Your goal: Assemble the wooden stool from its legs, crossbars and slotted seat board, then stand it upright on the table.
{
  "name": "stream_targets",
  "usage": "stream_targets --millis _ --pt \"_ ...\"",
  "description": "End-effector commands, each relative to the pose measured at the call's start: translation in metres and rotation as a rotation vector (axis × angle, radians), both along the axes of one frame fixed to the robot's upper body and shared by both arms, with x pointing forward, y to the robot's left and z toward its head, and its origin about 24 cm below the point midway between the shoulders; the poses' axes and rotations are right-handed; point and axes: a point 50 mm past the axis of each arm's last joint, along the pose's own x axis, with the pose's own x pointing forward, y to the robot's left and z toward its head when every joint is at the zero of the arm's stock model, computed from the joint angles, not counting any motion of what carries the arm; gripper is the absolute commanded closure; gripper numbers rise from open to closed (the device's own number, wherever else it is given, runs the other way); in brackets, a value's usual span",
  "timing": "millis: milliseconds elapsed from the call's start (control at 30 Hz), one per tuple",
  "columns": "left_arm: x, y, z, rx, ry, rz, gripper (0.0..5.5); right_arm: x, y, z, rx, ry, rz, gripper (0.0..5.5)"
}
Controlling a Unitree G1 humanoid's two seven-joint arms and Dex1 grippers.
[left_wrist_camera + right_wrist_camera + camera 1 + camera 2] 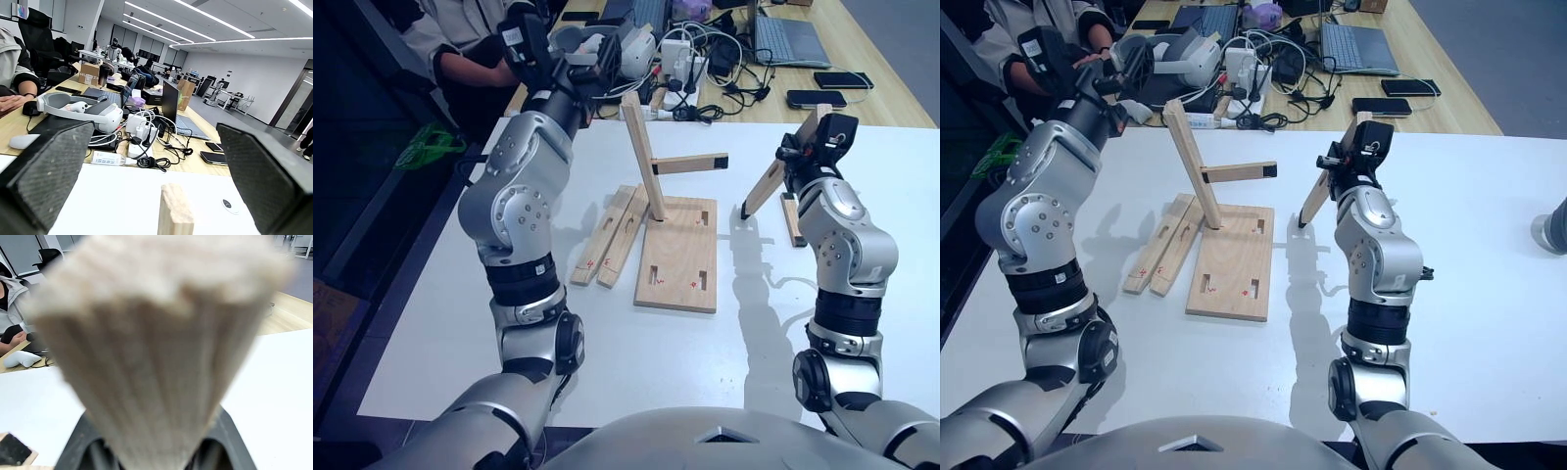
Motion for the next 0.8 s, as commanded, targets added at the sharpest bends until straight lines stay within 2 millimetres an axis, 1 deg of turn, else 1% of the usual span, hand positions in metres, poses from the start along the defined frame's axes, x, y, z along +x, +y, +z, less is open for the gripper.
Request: stream_targets --millis 33,100,200,433,533,667,800 --pt "0.006 -0.011 0.006 0.011 -0.014 -0.037 0.89 -0.003 -0.008 0.000 -0.008 -0.004 -0.060 4.50" --pt "0.005 -0.014 0.005 0.016 -0.011 -0.046 0.89 -0.005 -0.012 -0.002 -0.012 -0.002 -0.084 4.50" --pt "0.003 -0.014 0.001 0.015 0.001 -0.040 0.89 -0.006 -0.012 -0.003 -0.019 -0.002 -0.095 4.50" --pt "0.000 -0.017 -0.001 -0.006 0.001 -0.027 0.89 0.001 -0.010 0.002 -0.002 -0.026 -0.066 4.50" --pt "0.001 -0.012 -0.005 -0.011 0.009 -0.003 0.89 0.003 -0.011 0.004 0.017 -0.033 -0.052 4.50" --pt "0.006 -0.004 0.000 -0.014 -0.003 0.029 0.89 0.004 -0.009 0.007 0.112 -0.049 -0.055 4.50" --pt "0.006 -0.003 -0.002 -0.018 0.003 0.042 0.89 0.003 -0.004 0.007 0.147 -0.051 -0.038 4.50"
